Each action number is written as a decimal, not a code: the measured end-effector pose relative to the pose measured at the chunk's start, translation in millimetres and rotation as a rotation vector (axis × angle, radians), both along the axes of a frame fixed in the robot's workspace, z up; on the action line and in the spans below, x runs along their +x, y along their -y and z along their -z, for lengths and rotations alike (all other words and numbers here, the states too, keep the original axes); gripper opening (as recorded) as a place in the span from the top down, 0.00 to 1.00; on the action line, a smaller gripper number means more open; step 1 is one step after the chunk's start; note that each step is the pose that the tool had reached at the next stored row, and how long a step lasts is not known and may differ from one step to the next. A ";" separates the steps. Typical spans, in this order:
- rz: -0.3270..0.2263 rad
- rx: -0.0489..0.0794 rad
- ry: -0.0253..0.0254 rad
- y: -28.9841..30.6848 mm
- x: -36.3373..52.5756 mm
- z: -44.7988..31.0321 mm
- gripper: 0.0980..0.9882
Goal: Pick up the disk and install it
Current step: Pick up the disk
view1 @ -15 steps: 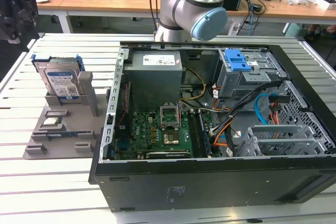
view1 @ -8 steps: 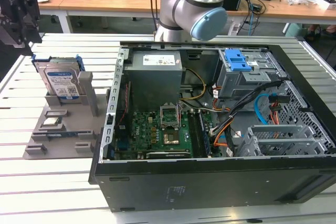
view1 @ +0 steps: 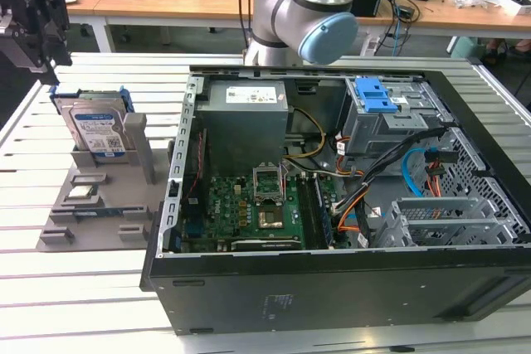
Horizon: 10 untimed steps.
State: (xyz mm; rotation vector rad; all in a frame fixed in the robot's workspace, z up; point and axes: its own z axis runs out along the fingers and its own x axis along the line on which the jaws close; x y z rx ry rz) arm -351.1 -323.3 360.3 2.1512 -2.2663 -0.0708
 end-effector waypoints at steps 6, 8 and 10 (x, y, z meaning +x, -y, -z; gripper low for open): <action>-0.002 0.000 -0.0002 -0.9 0.0 6.6 0.50; -0.002 0.000 -0.0001 -0.9 0.0 8.4 0.50; -0.002 0.000 -0.0001 -0.9 0.0 9.5 0.50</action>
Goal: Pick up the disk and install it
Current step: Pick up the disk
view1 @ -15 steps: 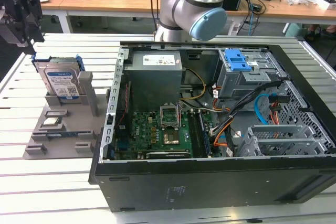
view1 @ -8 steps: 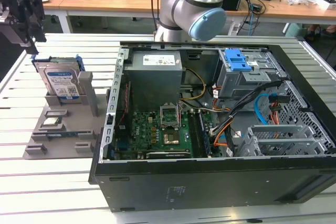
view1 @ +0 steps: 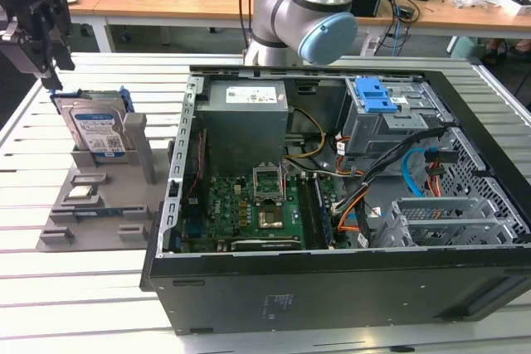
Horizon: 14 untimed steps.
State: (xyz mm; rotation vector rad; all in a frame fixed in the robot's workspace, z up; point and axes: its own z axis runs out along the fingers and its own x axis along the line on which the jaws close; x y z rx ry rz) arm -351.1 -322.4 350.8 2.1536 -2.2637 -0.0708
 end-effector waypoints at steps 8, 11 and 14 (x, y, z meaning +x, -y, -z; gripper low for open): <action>-0.002 0.000 0.0000 -0.1 0.0 14.5 0.50; -0.002 0.000 0.0001 -0.1 0.0 19.4 0.50; -0.008 -0.007 -0.0001 -0.2 3.2 26.0 0.50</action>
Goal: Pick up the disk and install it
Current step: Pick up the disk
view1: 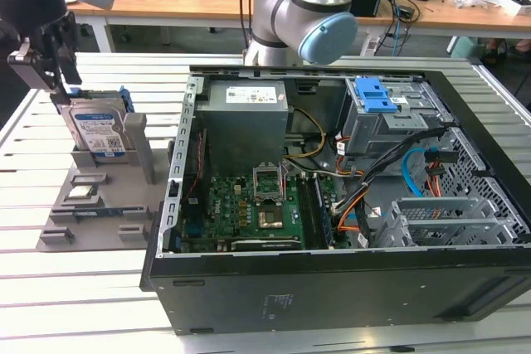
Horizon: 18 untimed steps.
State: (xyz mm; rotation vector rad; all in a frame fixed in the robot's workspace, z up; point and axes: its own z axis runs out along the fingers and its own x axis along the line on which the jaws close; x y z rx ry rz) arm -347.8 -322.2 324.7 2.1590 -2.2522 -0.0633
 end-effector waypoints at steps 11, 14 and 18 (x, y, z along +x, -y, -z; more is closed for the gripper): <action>-0.030 -0.029 0.0000 -1.7 12.2 22.9 0.50; -0.037 -0.030 0.0003 -4.7 12.7 28.0 0.50; -0.041 -0.032 0.0001 -5.0 14.5 34.1 0.50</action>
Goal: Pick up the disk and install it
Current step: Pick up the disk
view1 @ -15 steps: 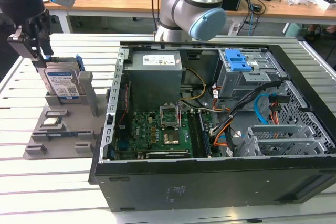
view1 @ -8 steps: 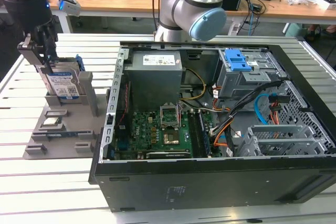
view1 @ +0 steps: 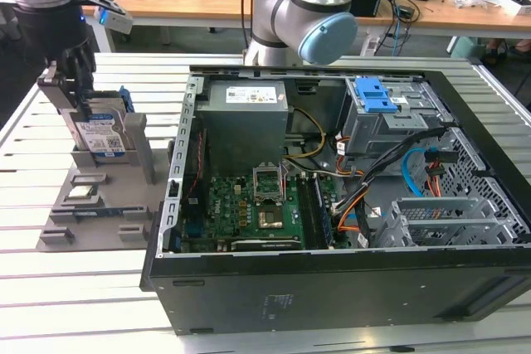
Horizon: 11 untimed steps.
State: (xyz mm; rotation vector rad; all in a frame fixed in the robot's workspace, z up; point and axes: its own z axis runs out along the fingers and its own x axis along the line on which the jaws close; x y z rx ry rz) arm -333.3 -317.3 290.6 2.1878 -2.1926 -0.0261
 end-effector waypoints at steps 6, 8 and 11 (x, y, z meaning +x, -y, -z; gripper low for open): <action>-0.002 -0.001 0.0000 -0.6 3.1 5.2 0.50; -0.002 -0.001 -0.0001 -0.5 3.2 5.2 0.50; -0.002 -0.001 0.0001 -0.5 3.3 5.3 0.50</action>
